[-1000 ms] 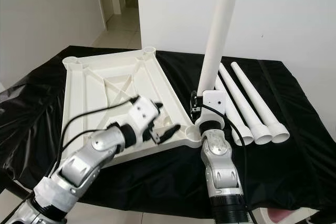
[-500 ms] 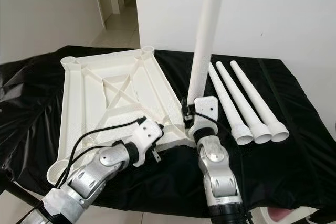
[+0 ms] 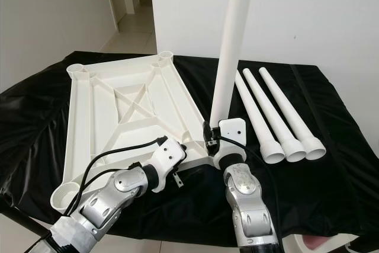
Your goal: Building children table
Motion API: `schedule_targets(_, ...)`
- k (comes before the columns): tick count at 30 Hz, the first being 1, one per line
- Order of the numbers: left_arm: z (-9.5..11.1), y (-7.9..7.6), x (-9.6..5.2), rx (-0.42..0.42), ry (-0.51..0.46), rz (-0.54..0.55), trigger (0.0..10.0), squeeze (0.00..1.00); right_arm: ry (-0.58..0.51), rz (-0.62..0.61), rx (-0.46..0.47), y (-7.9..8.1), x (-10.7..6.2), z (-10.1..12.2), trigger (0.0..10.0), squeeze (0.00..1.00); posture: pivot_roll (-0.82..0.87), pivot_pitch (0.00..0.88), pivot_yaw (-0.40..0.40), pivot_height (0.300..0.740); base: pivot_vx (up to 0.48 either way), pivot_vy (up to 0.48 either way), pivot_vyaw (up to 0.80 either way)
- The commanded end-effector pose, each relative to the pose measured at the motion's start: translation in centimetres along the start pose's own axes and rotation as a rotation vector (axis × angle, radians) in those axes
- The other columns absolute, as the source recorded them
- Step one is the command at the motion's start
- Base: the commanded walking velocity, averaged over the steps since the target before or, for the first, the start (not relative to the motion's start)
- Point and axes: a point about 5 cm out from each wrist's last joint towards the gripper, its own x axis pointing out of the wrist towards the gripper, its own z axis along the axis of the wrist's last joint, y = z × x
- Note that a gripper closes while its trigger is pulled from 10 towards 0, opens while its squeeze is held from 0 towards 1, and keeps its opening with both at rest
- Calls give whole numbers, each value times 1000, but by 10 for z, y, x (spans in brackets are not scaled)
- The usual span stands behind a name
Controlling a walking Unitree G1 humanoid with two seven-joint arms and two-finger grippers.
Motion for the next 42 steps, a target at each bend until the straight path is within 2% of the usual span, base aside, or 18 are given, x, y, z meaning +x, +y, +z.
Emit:
schedule_targets(1, -4, -6, -2, 14, 16, -51, 10000, 0, 9, -5, 9, -3, -4, 0, 10000, 0, -37, 57, 58, 740, 0, 0, 0)
schedule_targets(15, 9, -3, -9, 10, -30, -46, 10000, 0, 75, 45, 16, -5, -18, -14, 10000, 0, -33, 57, 57, 740, 0, 0, 0)
schedule_targets(23, 15, 2, -13, 16, -44, -26, 10000, 0, 63, 181, -117, -2, -21, -21, 10000, 0, -26, 51, 51, 740, 0, 0, 0)
schedule_targets(26, 16, 3, -14, 16, -45, -23, 10000, 0, 61, 207, -122, -2, -24, -23, 10000, 0, -26, 51, 51, 740, 0, 0, 0)
schedule_targets(31, 19, 5, -15, 13, -52, -17, 10000, 0, 83, 226, -78, -3, -31, -34, 10000, 0, -29, 49, 51, 740, 0, 0, 0)
schedule_targets(36, 20, 5, -15, 15, -56, -16, 10000, 0, 89, 222, -39, -2, -31, -36, 10000, 0, -31, 47, 53, 740, 0, 0, 0)
schedule_targets(37, 22, 5, -15, 15, -61, -16, 10000, 0, 100, 198, 27, -3, -28, -36, 10000, 0, -32, 46, 53, 740, 0, 0, 0)
schedule_targets(38, 22, 5, -15, 15, -62, -17, 10000, 0, 103, 192, 51, -3, -27, -36, 10000, 0, -32, 46, 53, 740, 0, 0, 0)
schedule_targets(42, 23, 5, -15, 14, -65, -20, 10000, 0, 121, 171, 79, -5, -25, -39, 10000, 0, -33, 44, 55, 740, 0, 0, 0)
